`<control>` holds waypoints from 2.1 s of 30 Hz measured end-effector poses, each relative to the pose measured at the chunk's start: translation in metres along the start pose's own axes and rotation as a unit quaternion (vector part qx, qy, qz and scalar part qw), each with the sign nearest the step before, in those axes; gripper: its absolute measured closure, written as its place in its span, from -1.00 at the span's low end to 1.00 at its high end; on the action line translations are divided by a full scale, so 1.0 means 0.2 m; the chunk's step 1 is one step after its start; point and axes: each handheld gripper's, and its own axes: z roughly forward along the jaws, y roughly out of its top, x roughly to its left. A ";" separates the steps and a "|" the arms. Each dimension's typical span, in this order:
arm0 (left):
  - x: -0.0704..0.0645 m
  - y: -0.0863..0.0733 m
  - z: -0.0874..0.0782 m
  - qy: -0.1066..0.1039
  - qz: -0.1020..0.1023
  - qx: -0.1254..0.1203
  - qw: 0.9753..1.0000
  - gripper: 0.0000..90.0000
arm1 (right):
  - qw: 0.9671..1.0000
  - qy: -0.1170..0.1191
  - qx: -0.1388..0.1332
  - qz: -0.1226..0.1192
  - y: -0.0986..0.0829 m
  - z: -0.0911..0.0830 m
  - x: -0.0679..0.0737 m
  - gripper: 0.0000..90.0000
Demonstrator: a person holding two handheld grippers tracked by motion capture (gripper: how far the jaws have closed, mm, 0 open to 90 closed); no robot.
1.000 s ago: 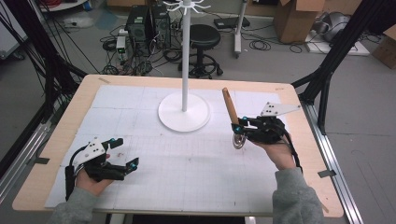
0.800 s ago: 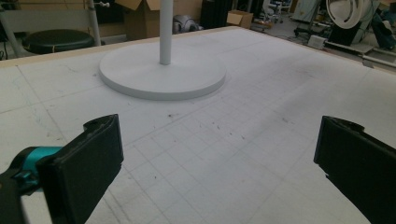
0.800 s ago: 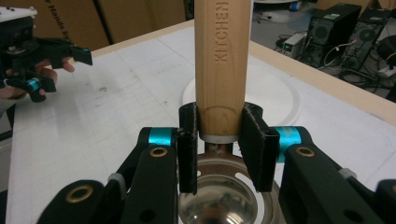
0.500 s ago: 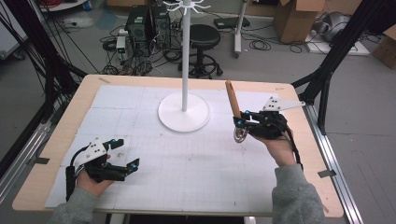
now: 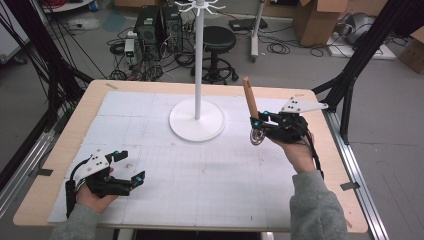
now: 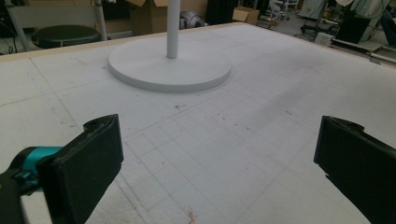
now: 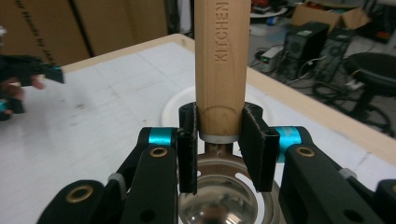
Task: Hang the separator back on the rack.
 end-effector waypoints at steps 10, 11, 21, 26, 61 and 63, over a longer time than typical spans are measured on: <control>0.01 -0.01 -0.02 0.001 -0.001 0.005 1.000 -0.96 | 1.000 -0.006 -0.002 0.002 0.05 0.02 -0.02 0.55; 0.01 -0.01 -0.02 0.001 -0.002 0.005 1.000 -0.96 | 1.000 -0.006 -0.002 0.002 0.06 0.03 -0.02 0.55; 0.00 -0.03 -0.05 0.007 -0.001 0.009 1.000 -0.96 | 1.000 -0.003 -0.022 -0.001 0.13 0.06 -0.01 0.55; 0.00 -0.04 -0.07 0.009 -0.002 0.013 1.000 -0.96 | 1.000 0.000 -0.026 0.000 0.16 0.07 -0.01 0.55; -0.01 -0.05 -0.13 0.017 -0.004 0.011 1.000 -0.96 | 0.998 -0.007 -0.058 0.006 0.35 0.17 -0.01 0.55; -0.01 -0.05 -0.13 0.013 -0.002 0.011 1.000 -0.96 | 0.998 -0.008 -0.055 0.006 0.36 0.18 -0.01 0.55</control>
